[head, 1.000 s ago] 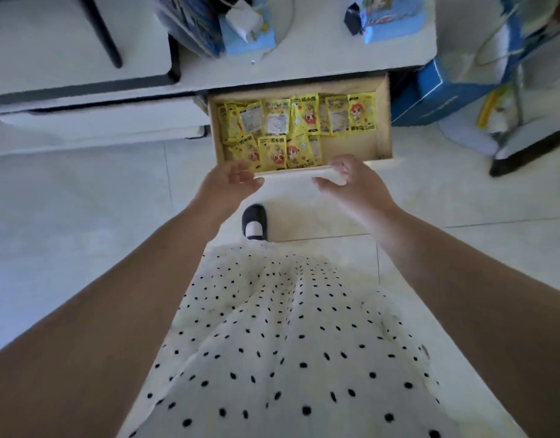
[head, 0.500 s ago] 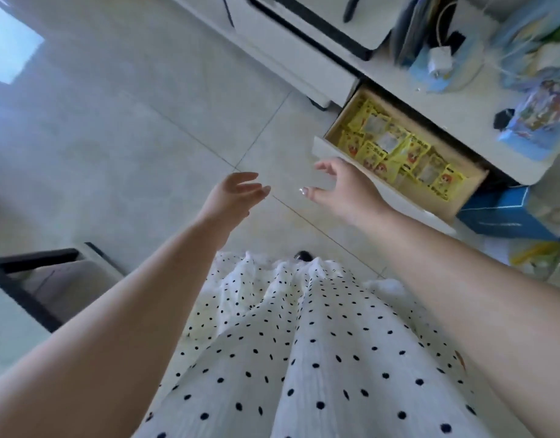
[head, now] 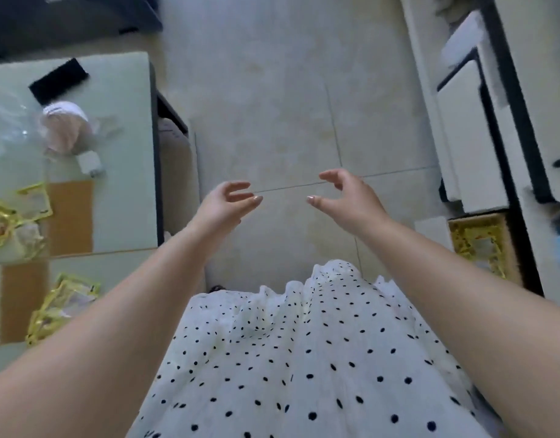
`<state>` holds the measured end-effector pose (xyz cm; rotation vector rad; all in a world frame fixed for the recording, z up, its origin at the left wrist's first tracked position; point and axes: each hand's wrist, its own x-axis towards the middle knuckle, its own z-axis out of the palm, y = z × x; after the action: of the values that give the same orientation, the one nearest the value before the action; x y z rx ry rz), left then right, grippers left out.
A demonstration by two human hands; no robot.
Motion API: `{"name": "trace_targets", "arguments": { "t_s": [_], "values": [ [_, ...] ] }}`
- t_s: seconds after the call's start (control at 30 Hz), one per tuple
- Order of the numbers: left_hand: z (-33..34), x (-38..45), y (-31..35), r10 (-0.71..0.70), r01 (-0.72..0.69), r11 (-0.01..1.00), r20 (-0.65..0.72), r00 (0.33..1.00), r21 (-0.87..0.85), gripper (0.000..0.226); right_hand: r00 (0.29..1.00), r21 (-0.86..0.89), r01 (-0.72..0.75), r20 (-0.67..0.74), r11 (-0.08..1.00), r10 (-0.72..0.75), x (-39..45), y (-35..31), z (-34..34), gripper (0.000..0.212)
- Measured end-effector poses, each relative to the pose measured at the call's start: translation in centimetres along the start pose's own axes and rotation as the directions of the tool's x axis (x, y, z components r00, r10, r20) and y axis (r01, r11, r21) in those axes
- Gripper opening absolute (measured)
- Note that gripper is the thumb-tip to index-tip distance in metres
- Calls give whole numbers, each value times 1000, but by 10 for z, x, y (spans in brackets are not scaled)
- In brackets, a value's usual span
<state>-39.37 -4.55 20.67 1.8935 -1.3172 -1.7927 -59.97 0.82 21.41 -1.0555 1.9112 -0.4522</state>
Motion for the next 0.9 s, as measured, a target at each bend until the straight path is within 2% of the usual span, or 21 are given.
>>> {"name": "trace_targets", "arguments": {
  "t_s": [0.17, 0.43, 0.7, 0.9],
  "values": [
    [-124, -25, -62, -44, 9, 983, -185, 982, -182, 42, 976, -151, 164, 171, 975, -138, 7, -94, 102, 51],
    [-263, -69, -175, -240, 40, 885, -380, 893, -464, 31, 861, -304, 398, 450, 865, -238, -1, -200, 265, 53],
    [-313, -87, -271, -507, 65, 706, -440, 741, -705, 23, 713, -422, 564, 682, 710, -161, -3, -240, 388, 53],
    [-307, -77, -342, -709, 93, 551, -406, 577, -830, 30, 594, -432, 621, 804, 654, -33, 7, -219, 475, 56]
  ]
}}
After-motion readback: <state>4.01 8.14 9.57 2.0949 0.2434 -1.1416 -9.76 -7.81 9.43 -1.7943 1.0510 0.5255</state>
